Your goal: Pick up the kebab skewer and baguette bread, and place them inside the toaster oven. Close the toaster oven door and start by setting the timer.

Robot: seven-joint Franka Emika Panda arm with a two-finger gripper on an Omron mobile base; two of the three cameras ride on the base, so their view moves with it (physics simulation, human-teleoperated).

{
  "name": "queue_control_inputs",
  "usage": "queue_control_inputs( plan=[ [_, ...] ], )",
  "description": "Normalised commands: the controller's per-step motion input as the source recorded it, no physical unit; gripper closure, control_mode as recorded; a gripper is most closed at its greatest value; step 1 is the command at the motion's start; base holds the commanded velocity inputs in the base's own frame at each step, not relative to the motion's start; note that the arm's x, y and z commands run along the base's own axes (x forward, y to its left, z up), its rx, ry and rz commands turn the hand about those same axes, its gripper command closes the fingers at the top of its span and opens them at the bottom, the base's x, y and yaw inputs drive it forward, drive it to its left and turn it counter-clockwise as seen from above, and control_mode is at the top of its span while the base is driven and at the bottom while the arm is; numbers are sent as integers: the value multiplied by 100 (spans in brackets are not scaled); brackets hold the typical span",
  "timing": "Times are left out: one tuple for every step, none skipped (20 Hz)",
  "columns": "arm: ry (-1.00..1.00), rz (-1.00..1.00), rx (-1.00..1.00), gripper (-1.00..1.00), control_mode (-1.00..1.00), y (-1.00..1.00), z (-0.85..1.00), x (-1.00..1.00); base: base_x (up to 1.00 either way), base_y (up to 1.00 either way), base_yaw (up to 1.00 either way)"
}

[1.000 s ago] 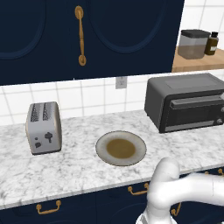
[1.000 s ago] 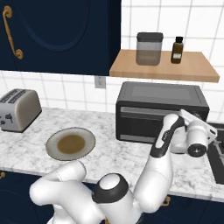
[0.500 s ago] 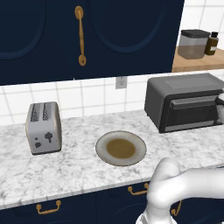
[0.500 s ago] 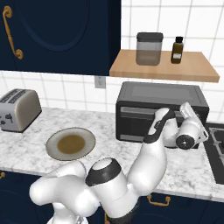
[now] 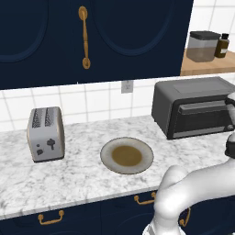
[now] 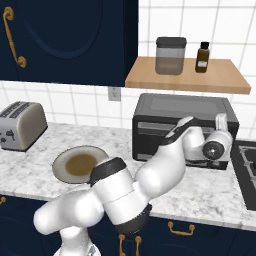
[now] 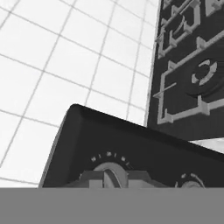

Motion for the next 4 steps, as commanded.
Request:
queue_control_inputs(
  plan=[
    [-1, -6, 47, 100, -100, -6, 0, -6, 0, 0, 0],
    [-2, -5, 47, 100, -100, -7, 0, -14, 0, 0, 0],
    [-2, -5, 47, 100, -100, -9, -1, -15, 0, 0, 0],
    [-4, -4, 48, 100, -100, -10, -5, -25, 0, 0, 0]
  ],
)
